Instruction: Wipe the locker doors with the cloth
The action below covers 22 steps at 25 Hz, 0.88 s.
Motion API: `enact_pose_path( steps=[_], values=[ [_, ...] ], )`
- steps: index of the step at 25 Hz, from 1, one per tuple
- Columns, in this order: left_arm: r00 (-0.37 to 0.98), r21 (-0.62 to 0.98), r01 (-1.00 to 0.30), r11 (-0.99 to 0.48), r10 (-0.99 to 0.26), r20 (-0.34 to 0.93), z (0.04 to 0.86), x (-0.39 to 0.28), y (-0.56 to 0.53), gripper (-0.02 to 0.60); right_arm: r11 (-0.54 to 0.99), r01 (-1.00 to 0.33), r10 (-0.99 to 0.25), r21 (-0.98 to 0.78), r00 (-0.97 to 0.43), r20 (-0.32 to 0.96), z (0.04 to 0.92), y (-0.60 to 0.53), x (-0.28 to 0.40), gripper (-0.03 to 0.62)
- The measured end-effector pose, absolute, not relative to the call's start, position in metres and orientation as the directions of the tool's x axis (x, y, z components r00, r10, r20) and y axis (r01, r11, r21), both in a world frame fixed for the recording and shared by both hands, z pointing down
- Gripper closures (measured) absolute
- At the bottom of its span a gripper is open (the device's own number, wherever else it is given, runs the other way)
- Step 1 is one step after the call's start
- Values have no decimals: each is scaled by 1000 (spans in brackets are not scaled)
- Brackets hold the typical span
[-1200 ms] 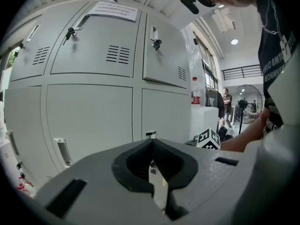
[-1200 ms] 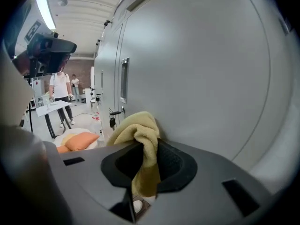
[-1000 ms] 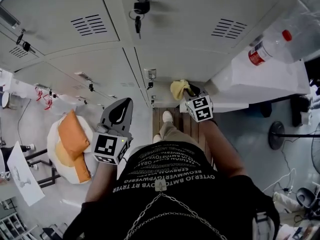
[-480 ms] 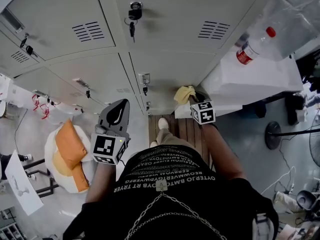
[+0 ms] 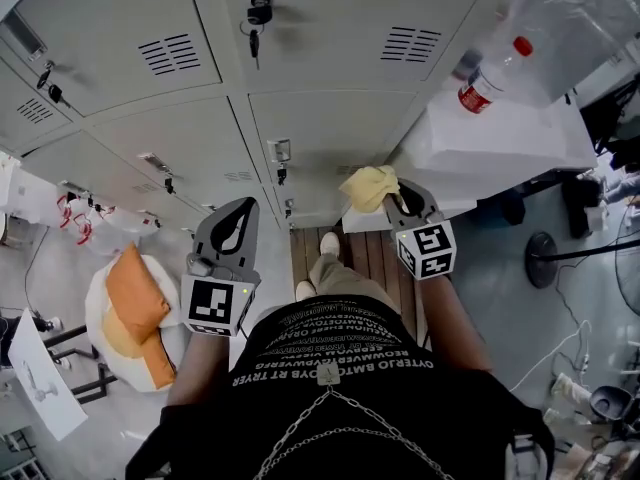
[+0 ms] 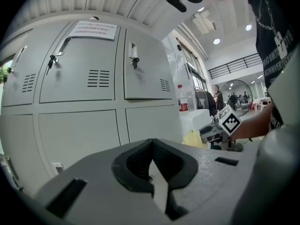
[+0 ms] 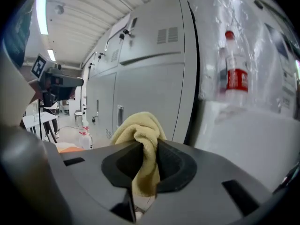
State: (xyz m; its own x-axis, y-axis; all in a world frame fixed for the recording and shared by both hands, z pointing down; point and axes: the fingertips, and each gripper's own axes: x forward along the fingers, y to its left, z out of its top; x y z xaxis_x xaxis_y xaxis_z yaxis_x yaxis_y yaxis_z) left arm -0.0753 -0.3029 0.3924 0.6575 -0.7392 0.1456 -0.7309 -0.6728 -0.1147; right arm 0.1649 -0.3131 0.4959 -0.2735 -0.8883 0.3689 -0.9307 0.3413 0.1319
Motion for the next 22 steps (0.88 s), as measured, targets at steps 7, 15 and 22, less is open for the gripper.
enact_pose_path(
  steps=[7, 15, 22],
  values=[
    [688, -96, -711, -697, -717, 114, 379, -68, -289, 577, 288, -936, -949, 204, -251, 192, 399, -280, 170, 536],
    [679, -122, -717, -686, -728, 100, 367, -50, -272, 577, 272, -942, -959, 197, -247, 143, 367, -256, 196, 536],
    [677, -128, -719, -683, -730, 90, 352, -7, -248, 577, 285, -935, -954, 210, -255, 157, 360, -222, 224, 536]
  ],
)
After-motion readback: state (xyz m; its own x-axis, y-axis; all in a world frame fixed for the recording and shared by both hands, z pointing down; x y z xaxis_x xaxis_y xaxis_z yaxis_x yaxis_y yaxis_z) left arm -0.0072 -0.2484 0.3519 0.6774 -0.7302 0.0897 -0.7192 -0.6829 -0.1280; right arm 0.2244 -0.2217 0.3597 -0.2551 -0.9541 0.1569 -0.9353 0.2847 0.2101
